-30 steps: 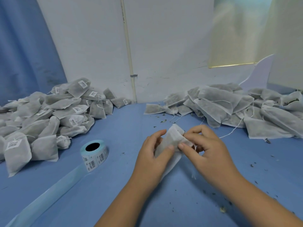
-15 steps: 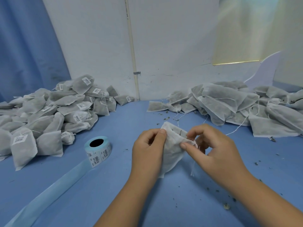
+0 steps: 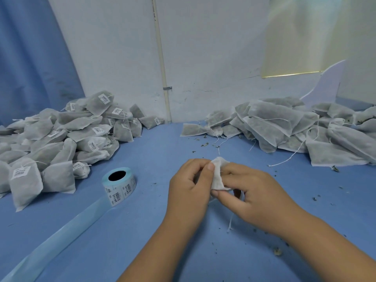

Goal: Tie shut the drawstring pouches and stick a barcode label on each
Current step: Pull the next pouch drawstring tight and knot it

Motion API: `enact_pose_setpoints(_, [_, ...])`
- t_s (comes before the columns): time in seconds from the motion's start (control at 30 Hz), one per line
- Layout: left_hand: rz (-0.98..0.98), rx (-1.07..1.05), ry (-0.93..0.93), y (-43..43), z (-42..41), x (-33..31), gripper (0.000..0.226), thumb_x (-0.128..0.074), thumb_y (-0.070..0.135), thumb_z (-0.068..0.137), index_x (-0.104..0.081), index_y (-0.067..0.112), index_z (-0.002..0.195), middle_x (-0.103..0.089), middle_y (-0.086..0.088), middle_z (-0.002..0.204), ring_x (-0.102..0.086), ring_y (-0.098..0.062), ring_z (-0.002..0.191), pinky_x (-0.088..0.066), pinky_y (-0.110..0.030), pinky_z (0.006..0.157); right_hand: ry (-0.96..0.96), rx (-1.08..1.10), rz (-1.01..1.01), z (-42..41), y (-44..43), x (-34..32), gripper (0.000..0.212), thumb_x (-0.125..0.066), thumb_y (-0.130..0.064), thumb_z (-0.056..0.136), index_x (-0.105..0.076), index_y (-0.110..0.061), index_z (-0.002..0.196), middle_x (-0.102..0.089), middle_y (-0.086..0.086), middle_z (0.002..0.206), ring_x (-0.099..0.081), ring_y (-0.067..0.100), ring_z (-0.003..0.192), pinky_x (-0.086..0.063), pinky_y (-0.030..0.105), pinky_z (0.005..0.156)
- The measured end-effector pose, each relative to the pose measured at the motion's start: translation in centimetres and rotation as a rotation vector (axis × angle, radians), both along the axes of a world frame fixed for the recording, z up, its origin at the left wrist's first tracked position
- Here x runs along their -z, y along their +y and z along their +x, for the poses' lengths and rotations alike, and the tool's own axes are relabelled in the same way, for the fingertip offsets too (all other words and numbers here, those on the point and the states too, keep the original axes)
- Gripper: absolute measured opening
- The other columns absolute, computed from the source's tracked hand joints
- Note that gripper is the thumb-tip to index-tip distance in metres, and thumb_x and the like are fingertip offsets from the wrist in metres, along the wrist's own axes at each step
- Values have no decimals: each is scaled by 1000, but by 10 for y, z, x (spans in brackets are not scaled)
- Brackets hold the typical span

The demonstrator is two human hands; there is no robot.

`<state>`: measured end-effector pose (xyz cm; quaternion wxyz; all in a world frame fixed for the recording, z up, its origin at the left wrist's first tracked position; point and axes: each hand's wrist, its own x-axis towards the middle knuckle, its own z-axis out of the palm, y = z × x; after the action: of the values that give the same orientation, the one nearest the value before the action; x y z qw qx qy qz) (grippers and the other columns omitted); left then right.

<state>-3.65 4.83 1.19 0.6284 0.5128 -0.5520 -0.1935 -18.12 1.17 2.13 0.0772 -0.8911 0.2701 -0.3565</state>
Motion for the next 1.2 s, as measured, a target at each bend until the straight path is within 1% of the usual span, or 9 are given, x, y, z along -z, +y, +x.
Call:
enact_pose_setpoints(0.2, [36, -28, -156, -4, -5, 8, 24, -48, 19, 100, -56, 28, 78, -60, 16, 69, -52, 0, 62, -42, -17, 60, 133, 44, -15, 2, 2, 1, 17, -48, -43, 86, -63, -34, 87, -50, -28, 97, -46, -7, 64, -33, 21, 55])
enact_pose_setpoints(0.33, [4, -74, -190, -5, -5, 9, 26, -46, 23, 100, -52, 34, 78, -62, 20, 71, -54, 2, 62, -40, -11, 57, 172, 43, -2, 5, 2, 4, 21, -45, -47, 89, -59, -39, 102, -49, -23, 111, -50, 5, 76, -44, 27, 63])
enact_pose_setpoints(0.5, [1, -172, -203, -9, -2, 9, 23, -39, 35, 100, -47, 32, 78, -61, 25, 70, -54, 2, 61, -39, -15, 54, 8, -10, 58, 5, 4, 4, 17, -59, -37, 85, -64, -30, 99, -47, -23, 112, -56, 10, 71, -49, 33, 64])
enact_pose_setpoints(0.7, [-12, -272, -99, -8, 4, 6, 24, -41, 25, 102, -47, 26, 79, -58, 12, 69, -53, 6, 63, -38, -13, 56, -180, 75, 172, 2, 1, 1, 37, -73, -32, 77, -57, -35, 111, -46, -23, 110, -59, 8, 69, -44, 13, 65])
enact_pose_setpoints(0.8, [-19, -287, -75, -8, 5, 4, 23, -41, 25, 102, -48, 24, 80, -58, 12, 70, -53, 9, 64, -38, -10, 56, -179, 112, 337, 2, 0, 2, 8, -69, -24, 82, -67, -28, 90, -61, -22, 79, -57, 6, 54, -39, 12, 57])
enact_pose_setpoints(0.87, [-21, -280, -87, -7, 7, 4, 24, -41, 31, 102, -48, 23, 80, -58, 12, 67, -52, 8, 63, -38, -11, 55, -175, 93, 467, 1, 0, 3, 18, -63, -21, 88, -67, -18, 71, -61, -18, 55, -50, 3, 41, -36, 11, 49])
enact_pose_setpoints(0.93, [-13, -260, -106, -7, 9, 4, 28, -37, 48, 96, -47, 27, 80, -60, 19, 69, -52, 7, 63, -39, -15, 55, -176, 53, 611, -2, 1, -1, 26, -57, -24, 92, -67, -16, 69, -61, -8, 50, -47, 7, 39, -36, 12, 44])
enact_pose_setpoints(1.07, [-24, -226, -183, -7, 17, 5, 44, -26, 74, 80, -45, 34, 79, -58, 36, 77, -53, 8, 68, -39, -11, 58, -284, -67, 813, -6, 3, -11, 41, -48, -28, 97, -56, -19, 57, -35, -5, 47, -29, 11, 43, -28, 15, 42])
enact_pose_setpoints(1.2, [-26, -110, -327, -6, 19, 8, 61, -26, 96, 62, -45, 43, 87, -61, 22, 82, -57, -1, 76, -48, -26, 66, -530, -97, 980, -2, 5, -13, 49, -50, -28, 93, -32, -23, 48, -24, -4, 50, -19, 15, 46, -20, 20, 41])
